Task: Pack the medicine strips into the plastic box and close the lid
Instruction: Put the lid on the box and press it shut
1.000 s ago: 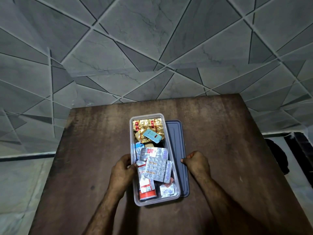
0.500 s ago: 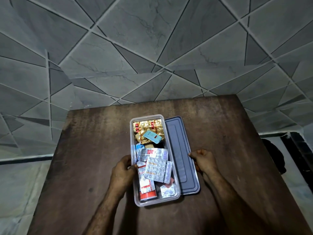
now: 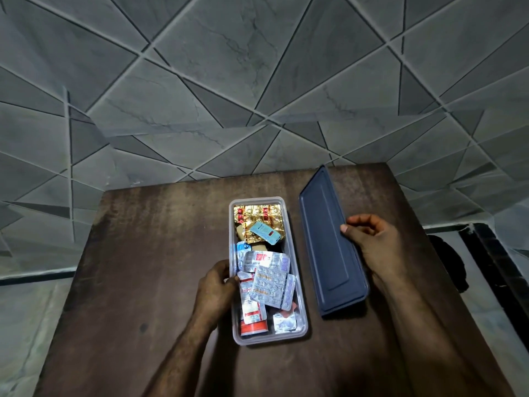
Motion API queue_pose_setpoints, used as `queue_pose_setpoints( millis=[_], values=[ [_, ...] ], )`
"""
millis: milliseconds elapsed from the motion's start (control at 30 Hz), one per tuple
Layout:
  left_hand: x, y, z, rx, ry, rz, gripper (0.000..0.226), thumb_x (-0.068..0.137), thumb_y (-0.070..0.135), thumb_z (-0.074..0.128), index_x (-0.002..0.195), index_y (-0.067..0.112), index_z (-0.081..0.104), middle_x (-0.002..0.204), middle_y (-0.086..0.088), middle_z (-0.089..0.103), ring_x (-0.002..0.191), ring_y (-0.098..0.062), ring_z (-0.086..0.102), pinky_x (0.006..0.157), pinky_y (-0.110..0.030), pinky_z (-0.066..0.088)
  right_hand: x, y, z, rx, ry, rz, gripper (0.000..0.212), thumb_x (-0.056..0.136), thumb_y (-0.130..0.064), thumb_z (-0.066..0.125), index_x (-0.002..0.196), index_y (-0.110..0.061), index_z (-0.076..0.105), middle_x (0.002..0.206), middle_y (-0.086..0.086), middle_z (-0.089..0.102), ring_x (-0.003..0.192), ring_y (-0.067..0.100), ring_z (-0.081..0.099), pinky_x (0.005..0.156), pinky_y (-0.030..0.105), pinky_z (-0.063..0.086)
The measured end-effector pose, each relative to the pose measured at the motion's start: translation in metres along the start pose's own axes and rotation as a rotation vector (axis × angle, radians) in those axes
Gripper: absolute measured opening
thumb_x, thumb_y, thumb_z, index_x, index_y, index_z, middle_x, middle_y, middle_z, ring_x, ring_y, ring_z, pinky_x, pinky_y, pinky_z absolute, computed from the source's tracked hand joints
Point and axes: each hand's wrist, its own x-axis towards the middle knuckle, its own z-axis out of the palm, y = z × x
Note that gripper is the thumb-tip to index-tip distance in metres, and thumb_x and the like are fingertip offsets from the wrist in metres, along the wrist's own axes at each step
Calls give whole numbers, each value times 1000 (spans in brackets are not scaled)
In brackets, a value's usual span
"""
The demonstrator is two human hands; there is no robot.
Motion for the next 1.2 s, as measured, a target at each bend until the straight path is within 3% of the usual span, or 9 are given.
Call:
queue_pose_setpoints(
  millis=[167,333,433,600,767,833,900,1033,1200],
  values=[
    [7,4,11,30,-10,36,35,87,16,61,122,19,60,118,0,69,97,-14,67,77,-27,51,-7,-7,9,-155,25,-167,15,80,-7,74,92,-14,66,79,-5,66,67,-2,61,63,15,52],
    [10,3,17,29,-11,7,35,88,18,61,122,20,60,118,1,69,98,-17,67,87,-36,55,-15,-5,25,-221,31,-196,15,81,-9,74,90,-19,67,76,-6,66,66,8,57,66,23,51],
    [11,2,17,24,54,-2,34,86,20,66,120,21,61,116,8,68,98,-12,66,85,-30,52,-26,1,41,-320,20,-216,17,81,-14,74,92,-25,67,78,-8,67,67,5,59,66,22,53],
    [9,20,20,-13,247,208,21,89,30,63,109,22,67,101,16,69,90,-4,66,70,-14,47,-56,5,74,-472,-49,-309,25,86,-19,70,109,-23,64,102,-9,61,79,-3,55,61,-1,41],
    [12,37,31,-335,-46,80,23,90,35,60,91,16,72,84,-2,74,77,-18,68,74,-36,56,-73,25,106,-551,-167,-392,26,85,-21,64,108,-29,56,110,-5,61,91,14,61,81,32,54],
    [11,42,36,-481,-84,2,20,91,25,59,83,10,71,73,-4,70,66,-15,62,65,-29,53,-78,33,114,-593,-207,-397,26,86,-21,58,110,-28,52,112,-1,62,95,19,62,85,38,53],
    [8,43,37,-584,-98,-48,17,91,12,58,84,6,72,71,-5,71,61,-12,63,57,-21,51,-80,40,120,-676,-265,-349,31,87,-23,53,117,-28,48,118,1,62,101,23,62,87,39,52],
    [10,31,31,-663,-112,-136,11,86,12,65,87,2,71,80,-16,69,66,-22,61,60,-26,49,-78,46,118,-657,-375,-315,34,87,-18,54,113,-33,39,110,0,66,97,23,65,82,37,54],
    [16,24,23,-580,-62,-122,15,82,-4,65,94,3,70,79,-10,74,63,-17,67,63,-26,57,-52,52,97,-583,-236,-285,39,84,-19,60,114,-39,45,107,-7,68,88,13,67,81,37,57]
  ],
)
